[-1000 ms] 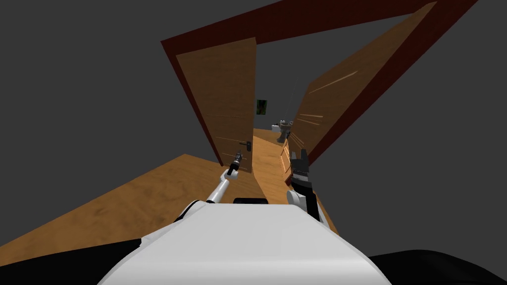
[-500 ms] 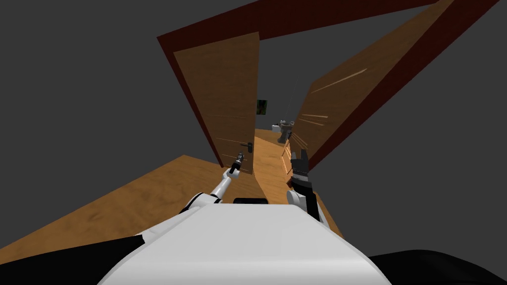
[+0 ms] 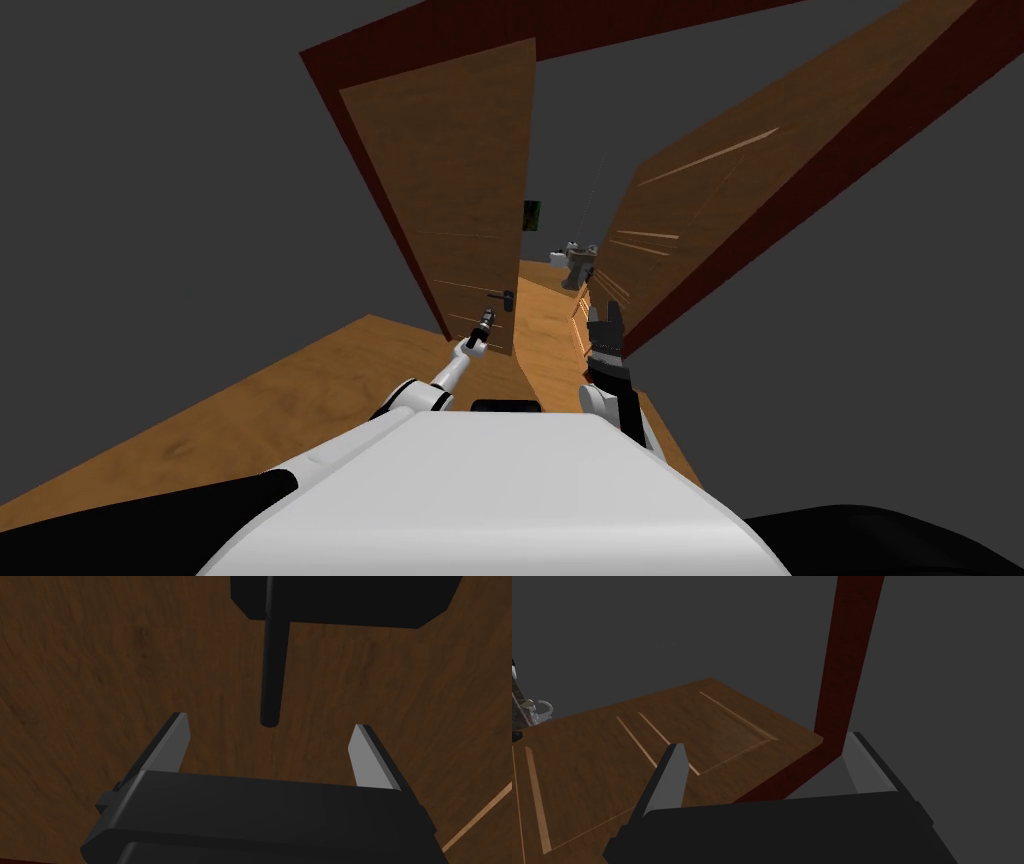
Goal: Push the door open
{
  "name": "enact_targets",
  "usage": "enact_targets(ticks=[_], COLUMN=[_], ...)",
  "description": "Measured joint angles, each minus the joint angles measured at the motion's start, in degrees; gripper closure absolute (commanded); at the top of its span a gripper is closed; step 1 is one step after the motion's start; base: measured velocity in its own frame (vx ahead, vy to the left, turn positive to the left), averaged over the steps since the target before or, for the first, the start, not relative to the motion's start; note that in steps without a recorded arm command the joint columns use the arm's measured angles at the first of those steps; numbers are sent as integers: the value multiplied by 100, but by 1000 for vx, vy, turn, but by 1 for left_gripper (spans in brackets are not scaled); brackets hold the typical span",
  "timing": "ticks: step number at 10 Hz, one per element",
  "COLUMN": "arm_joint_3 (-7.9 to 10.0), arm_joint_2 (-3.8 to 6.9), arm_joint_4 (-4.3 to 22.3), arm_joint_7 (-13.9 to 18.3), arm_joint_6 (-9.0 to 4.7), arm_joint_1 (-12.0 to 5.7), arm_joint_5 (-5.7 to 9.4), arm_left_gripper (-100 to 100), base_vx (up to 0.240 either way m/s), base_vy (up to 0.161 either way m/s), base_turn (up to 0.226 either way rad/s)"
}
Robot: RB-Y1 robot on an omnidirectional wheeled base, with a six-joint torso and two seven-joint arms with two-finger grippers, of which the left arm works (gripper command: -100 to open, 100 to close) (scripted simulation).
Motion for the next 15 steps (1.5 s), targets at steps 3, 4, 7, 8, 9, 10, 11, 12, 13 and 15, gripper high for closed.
enact_targets(ticks=[3, 4, 7, 8, 9, 10, 11, 12, 13, 15], arm_joint_3=[23, 36, 72, 83, 93, 92, 92, 95, 93, 88], arm_joint_2=[93, 105, 109, 88, 52, 45, 48, 53, 52, 49], arm_joint_4=[-20, -9, 47, 56, 39, 32, 33, 37, 38, 45], arm_joint_7=[-6, -14, -18, -19, -24, -26, -25, -24, -26, -26], arm_joint_6=[16, 19, 0, 0, 12, 10, 4, 11, 15, 20], arm_joint_1=[13, 6, -21, -24, -17, -17, -19, -22, -23, -13], arm_joint_5=[8, 12, 26, 30, 33, 33, 33, 34, 32, 31], arm_left_gripper=[-100, -100, -100, -100, -100, 100, 100, 100, 100, 100], base_vx=[172, 212, 198, 200, 85, -18, -36, -20, -9, 0], base_vy=[-39, -17, -67, -54, -23, 1, 9, 9, 5, 0], base_turn=[-20, -23, -23, -23, 5, 6, -16, -9, 0, 0])
